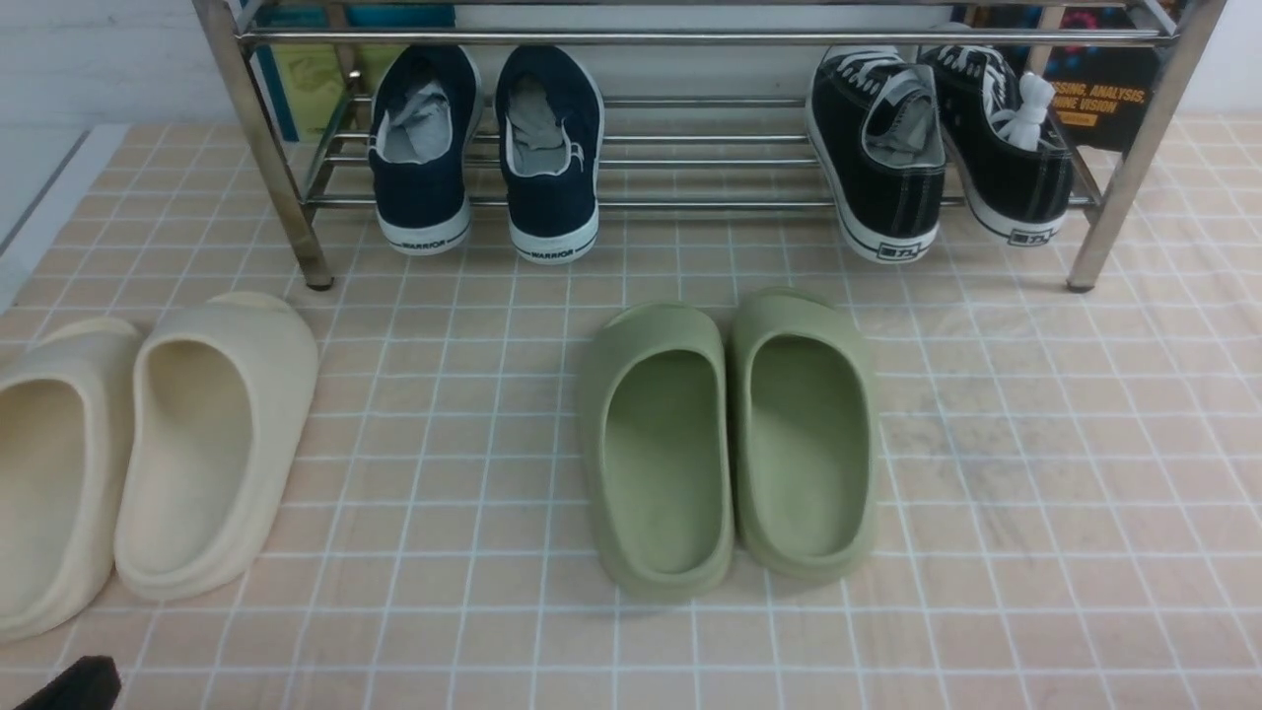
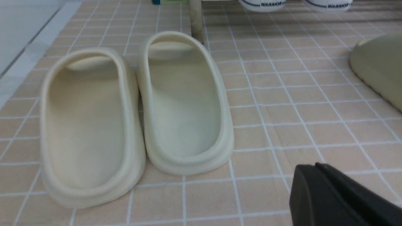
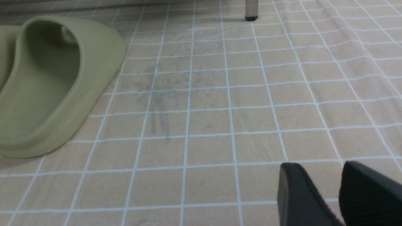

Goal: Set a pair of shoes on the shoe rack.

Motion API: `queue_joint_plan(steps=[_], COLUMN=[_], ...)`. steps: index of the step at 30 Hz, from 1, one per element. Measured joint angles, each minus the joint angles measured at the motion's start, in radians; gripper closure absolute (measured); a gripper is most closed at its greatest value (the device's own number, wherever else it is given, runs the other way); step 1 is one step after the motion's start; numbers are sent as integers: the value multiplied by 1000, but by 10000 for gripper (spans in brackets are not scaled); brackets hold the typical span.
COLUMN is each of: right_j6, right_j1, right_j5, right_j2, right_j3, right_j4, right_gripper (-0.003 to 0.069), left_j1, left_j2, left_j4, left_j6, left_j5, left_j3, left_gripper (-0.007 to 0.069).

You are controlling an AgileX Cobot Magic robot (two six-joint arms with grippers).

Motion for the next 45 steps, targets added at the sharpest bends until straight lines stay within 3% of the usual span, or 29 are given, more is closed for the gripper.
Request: queue_joint_plan(steps=[7,14,45], right_j6=[-1,-1,-1], right_j1=[0,0,0], right_j5=[0,0,0], right_j2=[0,0,0], right_j3=[0,0,0], right_j4=[0,0,0], right_gripper=[419,419,419], left_j1=[7,50,55], left_j2=[-5,-5,-5], left_j4=[-41,-57,-57], left_j6=[68,66,66], left_j5=[80,88,89], left_j3=[-4,-6,-6], left_gripper=[608,608,581])
